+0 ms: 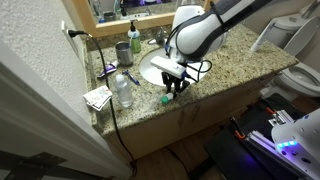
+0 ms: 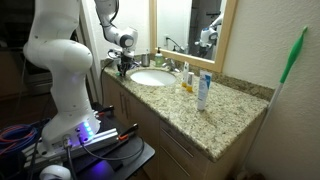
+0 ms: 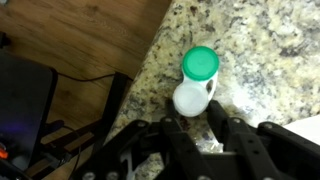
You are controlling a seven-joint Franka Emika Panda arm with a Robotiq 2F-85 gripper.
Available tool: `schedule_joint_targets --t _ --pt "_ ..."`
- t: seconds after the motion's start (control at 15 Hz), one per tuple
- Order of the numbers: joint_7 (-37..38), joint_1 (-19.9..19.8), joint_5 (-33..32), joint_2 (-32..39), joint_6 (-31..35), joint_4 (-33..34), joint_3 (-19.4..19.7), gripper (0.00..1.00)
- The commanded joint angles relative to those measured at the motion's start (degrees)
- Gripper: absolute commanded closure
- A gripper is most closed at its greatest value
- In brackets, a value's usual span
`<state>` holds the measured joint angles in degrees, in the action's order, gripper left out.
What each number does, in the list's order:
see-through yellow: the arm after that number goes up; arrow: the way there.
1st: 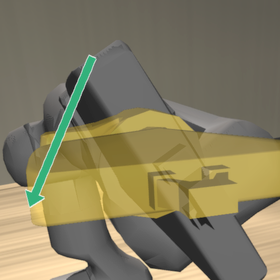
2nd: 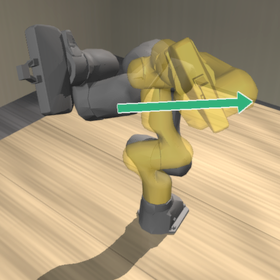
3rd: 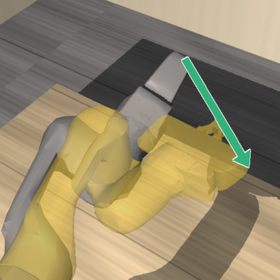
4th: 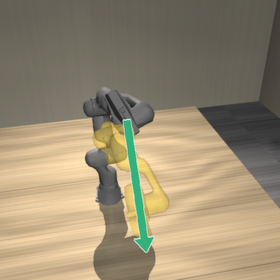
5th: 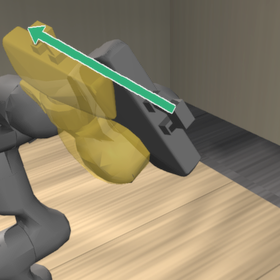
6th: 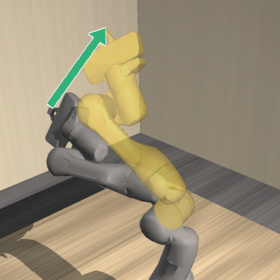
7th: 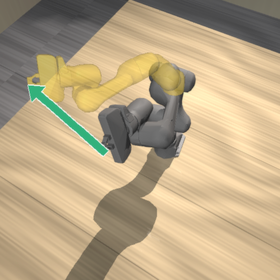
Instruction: Open the lens case
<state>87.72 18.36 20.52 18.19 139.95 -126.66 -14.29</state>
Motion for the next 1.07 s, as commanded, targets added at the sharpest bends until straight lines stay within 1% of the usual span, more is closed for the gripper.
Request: schedule_joint_targets --t 0.0,0.07,0.13,0.2,0.27,0.33,0.4,0.47,0.6,0.8,0.87,1.0 --pt "1.84 0.88 -1.50 -0.73 -0.30 -0.25 0.81 0.39" --pt "2.29 0.94 -1.98 -0.65 -0.53 -0.14 0.89 0.38" --pt "3.00 1.04 -2.50 -0.51 -0.57 -0.05 1.02 0.76" --pt "3.56 1.03 -2.76 -0.46 -0.69 0.04 1.07 0.78" --pt "4.41 1.09 -3.28 -0.47 -0.85 0.12 1.24 0.74" --pt "5.04 1.05 -3.60 -0.51 -1.17 0.25 1.29 0.35" --pt "5.45 1.02 -3.86 -0.69 -1.13 0.18 1.26 0.39" --pt "5.61 0.99 -3.94 -0.89 -0.84 0.03 1.14 0.38" --pt "5.24 1.12 -4.02 -1.62 -0.05 -0.47 0.72 0.27" --pt "5.16 1.84 -5.10 -2.44 1.14 -1.30 0.58 0.05" --pt "4.91 1.95 -5.22 -2.71 1.12 -1.40 0.39 0.01" --pt "4.82 2.34 -5.30 -3.34 1.12 -1.70 0.11 0.00"
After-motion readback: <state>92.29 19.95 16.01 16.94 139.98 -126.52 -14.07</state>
